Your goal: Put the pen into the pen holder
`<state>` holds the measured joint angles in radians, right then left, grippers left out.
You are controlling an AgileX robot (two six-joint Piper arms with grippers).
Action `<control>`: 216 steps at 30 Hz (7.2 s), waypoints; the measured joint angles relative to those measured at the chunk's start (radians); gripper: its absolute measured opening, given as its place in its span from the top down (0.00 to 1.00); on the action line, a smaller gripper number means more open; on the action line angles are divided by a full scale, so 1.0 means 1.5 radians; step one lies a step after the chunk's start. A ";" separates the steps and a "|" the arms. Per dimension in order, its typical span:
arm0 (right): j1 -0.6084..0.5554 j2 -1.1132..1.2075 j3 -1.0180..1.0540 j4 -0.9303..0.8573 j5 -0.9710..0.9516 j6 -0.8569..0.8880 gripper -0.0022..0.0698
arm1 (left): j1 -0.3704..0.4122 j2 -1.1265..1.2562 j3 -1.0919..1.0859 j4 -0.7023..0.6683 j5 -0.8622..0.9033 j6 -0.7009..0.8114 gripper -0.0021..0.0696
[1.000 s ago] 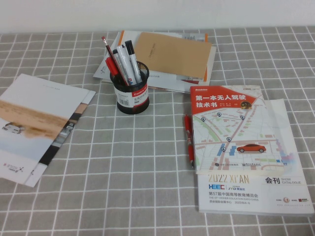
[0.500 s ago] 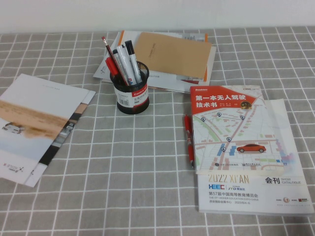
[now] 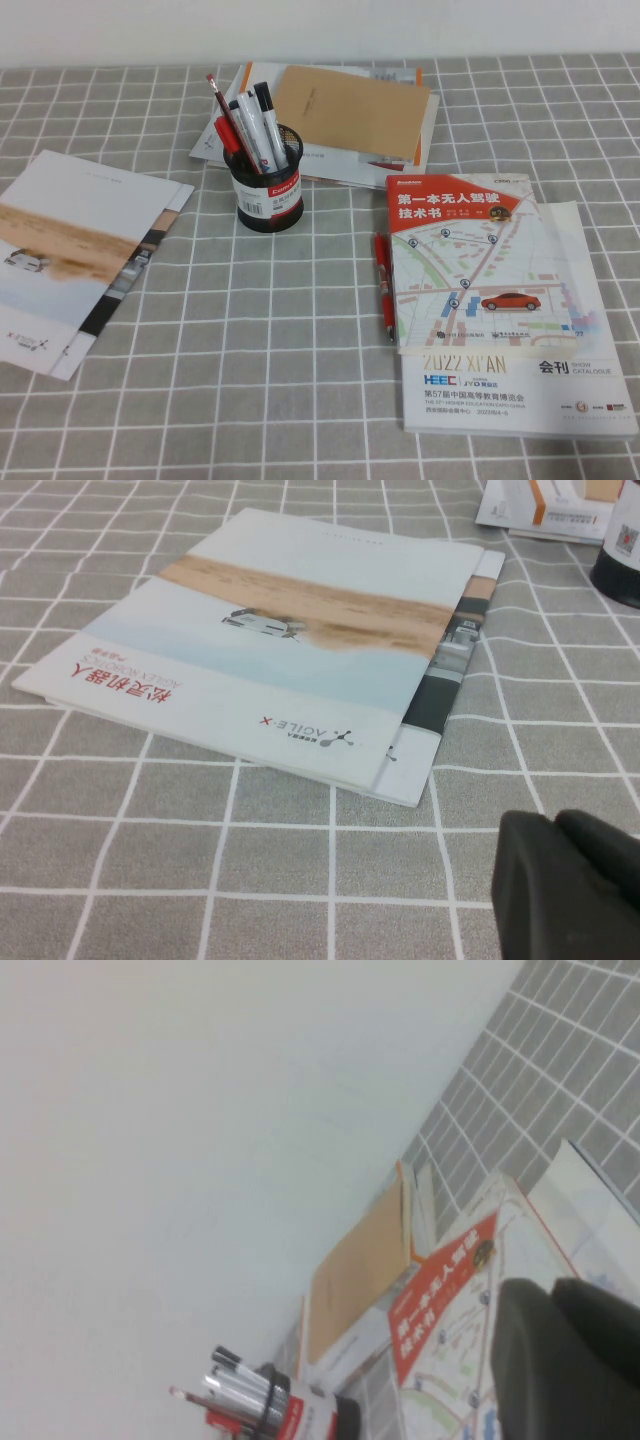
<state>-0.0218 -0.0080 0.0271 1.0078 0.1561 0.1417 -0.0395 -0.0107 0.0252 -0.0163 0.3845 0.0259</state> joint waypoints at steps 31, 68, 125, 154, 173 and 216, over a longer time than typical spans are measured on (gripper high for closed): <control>0.014 0.625 -0.493 -0.067 0.462 -0.445 0.99 | 0.000 0.000 0.000 0.000 0.000 0.000 0.97; 0.441 1.376 -1.231 -0.641 0.714 -0.044 0.99 | 0.000 0.000 0.000 -0.004 0.000 0.000 0.98; 0.441 1.550 -1.410 -0.649 0.716 0.099 0.60 | 0.000 0.000 0.000 -0.004 0.000 0.000 0.97; 0.417 1.531 -1.335 -0.695 0.692 0.110 0.61 | 0.000 0.000 0.000 -0.004 0.000 0.000 0.97; 0.448 1.472 -1.328 -0.716 0.711 0.084 0.88 | 0.000 0.000 0.000 -0.004 0.000 0.000 0.98; 0.448 1.397 -1.012 -0.852 -0.448 0.175 0.89 | 0.000 0.000 0.000 -0.004 0.000 0.000 0.97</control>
<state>0.6497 2.0880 -1.4916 -0.2702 -0.5163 0.4041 -0.0395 -0.0107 0.0252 -0.0230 0.3845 0.0259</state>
